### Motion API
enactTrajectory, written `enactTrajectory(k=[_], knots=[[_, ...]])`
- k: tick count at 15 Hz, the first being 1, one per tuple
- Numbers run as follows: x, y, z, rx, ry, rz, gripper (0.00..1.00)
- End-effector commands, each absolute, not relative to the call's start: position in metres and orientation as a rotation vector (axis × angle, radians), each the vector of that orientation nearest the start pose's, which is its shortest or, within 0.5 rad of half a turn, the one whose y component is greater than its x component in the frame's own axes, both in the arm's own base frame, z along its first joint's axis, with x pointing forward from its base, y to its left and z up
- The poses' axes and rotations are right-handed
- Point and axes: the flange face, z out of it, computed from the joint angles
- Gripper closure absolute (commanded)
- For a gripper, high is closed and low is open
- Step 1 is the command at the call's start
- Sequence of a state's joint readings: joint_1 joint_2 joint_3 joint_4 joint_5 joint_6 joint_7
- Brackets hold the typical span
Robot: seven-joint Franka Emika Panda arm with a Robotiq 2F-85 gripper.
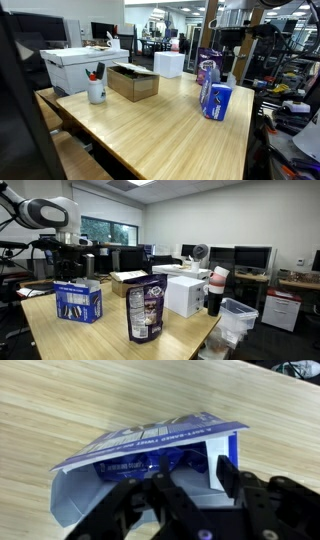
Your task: Remove the blue packet from the blue box and place it on the counter
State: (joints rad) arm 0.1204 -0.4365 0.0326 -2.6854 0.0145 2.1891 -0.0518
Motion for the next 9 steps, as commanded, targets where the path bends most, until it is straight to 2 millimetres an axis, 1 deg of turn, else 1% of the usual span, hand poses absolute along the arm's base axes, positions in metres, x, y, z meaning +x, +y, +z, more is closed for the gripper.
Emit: enactTrajectory(k=[1, 2, 3, 5, 9], knots=[[0.378, 0.052, 0.350, -3.130, -0.336, 0.118, 0.38], [0.378, 0.051, 0.347, -3.130, -0.331, 0.129, 0.43], [0.378, 0.050, 0.343, -3.127, -0.324, 0.146, 0.44], [0.376, 0.052, 0.337, -3.111, -0.319, 0.179, 0.43], [0.371, 0.060, 0.335, -3.083, -0.354, 0.206, 0.42]])
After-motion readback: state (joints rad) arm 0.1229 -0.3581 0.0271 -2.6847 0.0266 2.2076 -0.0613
